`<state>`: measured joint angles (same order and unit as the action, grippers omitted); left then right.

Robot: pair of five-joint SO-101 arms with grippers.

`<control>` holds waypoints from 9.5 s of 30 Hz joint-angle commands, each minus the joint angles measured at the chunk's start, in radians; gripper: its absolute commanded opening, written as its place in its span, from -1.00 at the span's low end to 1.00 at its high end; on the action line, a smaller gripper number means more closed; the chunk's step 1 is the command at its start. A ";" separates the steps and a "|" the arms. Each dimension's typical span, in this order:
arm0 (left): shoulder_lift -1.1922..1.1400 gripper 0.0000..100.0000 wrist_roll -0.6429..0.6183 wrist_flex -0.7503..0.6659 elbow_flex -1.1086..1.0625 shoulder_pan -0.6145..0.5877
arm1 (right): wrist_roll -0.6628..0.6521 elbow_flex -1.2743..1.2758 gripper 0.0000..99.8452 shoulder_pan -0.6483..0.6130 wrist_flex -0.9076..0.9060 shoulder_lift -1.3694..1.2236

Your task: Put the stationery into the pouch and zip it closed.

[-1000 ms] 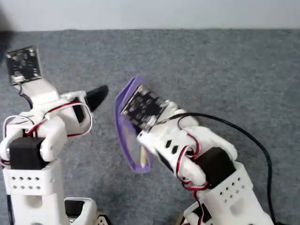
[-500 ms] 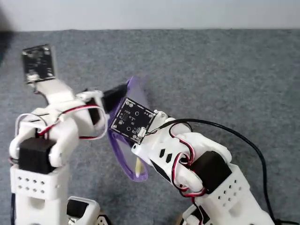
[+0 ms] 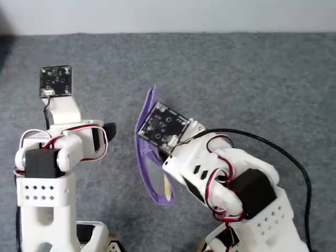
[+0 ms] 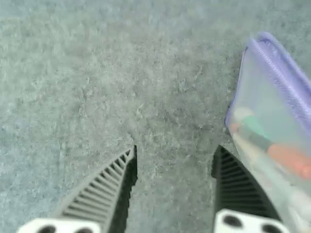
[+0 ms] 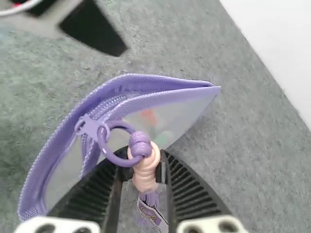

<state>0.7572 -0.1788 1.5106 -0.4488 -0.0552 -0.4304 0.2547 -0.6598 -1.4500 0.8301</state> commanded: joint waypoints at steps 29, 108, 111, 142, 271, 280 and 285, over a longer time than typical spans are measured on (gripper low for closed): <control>0.008 -0.55 -0.103 -0.117 -0.117 0.149 | -0.009 0.015 -0.99 -0.093 -0.082 0.127; 0.183 -0.40 0.196 0.244 0.381 0.388 | -0.158 0.227 -0.99 0.143 0.404 0.147; 0.213 -0.40 0.212 0.244 0.302 0.393 | -0.158 0.232 -0.99 0.143 0.404 0.147; -0.169 -0.48 0.215 0.072 0.232 0.543 | -0.153 0.227 -0.99 0.168 0.404 0.153; 0.011 -0.98 0.474 -0.233 0.039 0.269 | 0.353 0.144 -0.98 0.506 0.119 0.182; 0.011 -0.98 0.617 -0.407 0.050 0.172 | 0.353 0.144 -0.98 0.506 0.119 0.183; 0.011 -0.98 0.651 -0.376 0.021 0.199 | 0.353 0.144 -0.98 0.506 0.119 0.183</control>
<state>0.7633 0.4519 1.1377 -0.4657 0.1227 -0.0913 0.4419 -0.1626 -1.3257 1.0157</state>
